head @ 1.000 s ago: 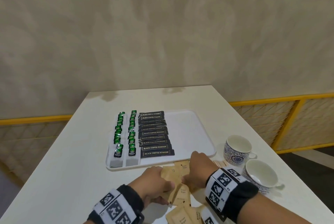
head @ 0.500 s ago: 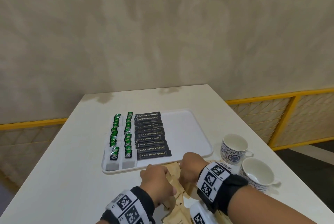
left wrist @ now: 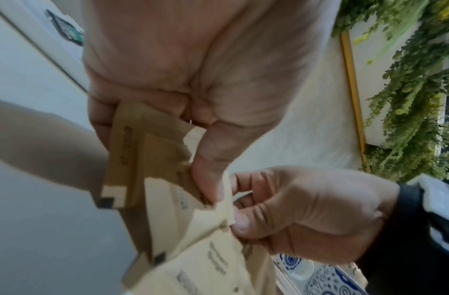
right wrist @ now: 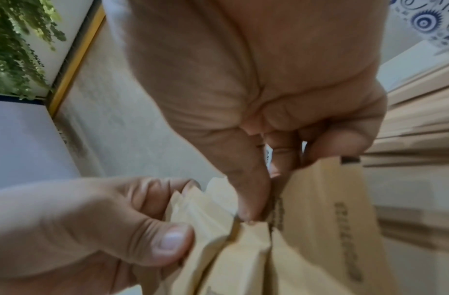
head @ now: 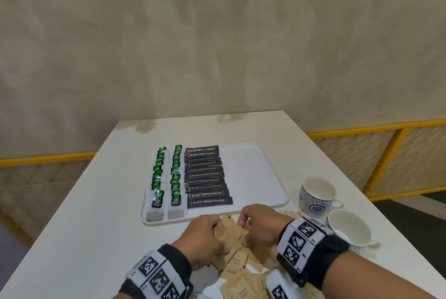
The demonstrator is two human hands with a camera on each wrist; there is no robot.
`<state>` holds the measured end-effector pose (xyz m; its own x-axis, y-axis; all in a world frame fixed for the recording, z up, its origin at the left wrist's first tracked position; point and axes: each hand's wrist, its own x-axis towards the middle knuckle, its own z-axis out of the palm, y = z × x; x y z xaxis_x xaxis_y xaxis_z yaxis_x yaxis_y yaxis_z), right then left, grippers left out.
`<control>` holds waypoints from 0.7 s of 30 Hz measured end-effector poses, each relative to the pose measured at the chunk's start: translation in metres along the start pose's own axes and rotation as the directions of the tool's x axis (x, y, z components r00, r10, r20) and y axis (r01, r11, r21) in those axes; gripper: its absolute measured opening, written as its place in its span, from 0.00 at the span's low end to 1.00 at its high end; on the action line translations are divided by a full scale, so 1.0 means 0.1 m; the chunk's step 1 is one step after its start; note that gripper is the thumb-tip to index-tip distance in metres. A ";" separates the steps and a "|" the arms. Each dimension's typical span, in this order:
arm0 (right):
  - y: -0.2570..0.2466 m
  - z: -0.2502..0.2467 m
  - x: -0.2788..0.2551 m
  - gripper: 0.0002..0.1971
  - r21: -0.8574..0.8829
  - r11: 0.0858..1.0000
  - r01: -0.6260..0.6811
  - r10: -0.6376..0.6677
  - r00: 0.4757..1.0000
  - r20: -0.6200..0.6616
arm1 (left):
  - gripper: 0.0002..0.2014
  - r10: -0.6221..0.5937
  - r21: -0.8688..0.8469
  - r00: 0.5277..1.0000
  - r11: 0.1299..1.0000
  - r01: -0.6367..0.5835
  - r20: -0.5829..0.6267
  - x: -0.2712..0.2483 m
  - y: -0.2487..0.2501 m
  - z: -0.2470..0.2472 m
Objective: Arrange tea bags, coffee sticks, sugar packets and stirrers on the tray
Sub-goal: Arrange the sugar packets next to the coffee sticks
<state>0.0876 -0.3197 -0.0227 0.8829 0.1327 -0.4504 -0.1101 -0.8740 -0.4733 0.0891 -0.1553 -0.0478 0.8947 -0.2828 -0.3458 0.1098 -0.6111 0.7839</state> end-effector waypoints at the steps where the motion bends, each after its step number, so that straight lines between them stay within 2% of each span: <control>1: 0.01 -0.02 -0.01 0.13 0.016 1.000 0.013 -0.013 1.000 0.010 | 0.11 0.003 -0.044 1.000 0.999 -0.003 -0.002 -0.01 -0.02 -0.02; 6: 0.11 -0.09 -0.03 0.13 0.200 0.977 0.069 -0.067 0.998 -0.016 | 0.13 0.032 -0.331 0.998 0.944 -0.010 0.060 -0.09 -0.04 -0.12; 10: 0.16 -0.13 -0.06 0.12 0.459 0.881 0.115 -0.109 0.993 -0.038 | 0.14 0.053 -0.495 0.995 0.869 -0.004 0.084 -0.15 -0.04 -0.22; 13: 0.15 -0.11 -0.06 0.13 0.463 0.874 0.145 -0.094 0.987 -0.131 | 0.12 0.031 -0.562 0.998 0.827 0.007 0.059 -0.19 -0.03 -0.28; 16: 0.16 -0.12 -0.05 0.10 0.509 0.852 0.124 -0.024 0.980 -0.198 | 0.11 -0.012 -0.628 1.000 0.778 0.014 0.008 -0.20 -0.08 -0.33; 18: 0.16 -0.14 -0.06 0.08 0.622 0.776 0.106 0.002 0.985 -0.170 | 0.12 -0.036 -0.698 0.999 0.715 0.038 0.018 -0.21 -0.11 -0.38; 21: 0.11 -0.20 -0.11 0.06 0.754 0.650 0.096 -0.005 0.993 -0.122 | 0.19 -0.044 -0.827 0.997 0.556 0.082 0.069 -0.25 -0.10 -0.46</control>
<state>0.0860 -0.3396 -0.0082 0.9325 0.0792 -0.3524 -0.3310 -0.2032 -0.9215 0.0853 -0.1081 -0.0230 0.8570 -0.3062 -0.4144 0.4922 0.2483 0.8343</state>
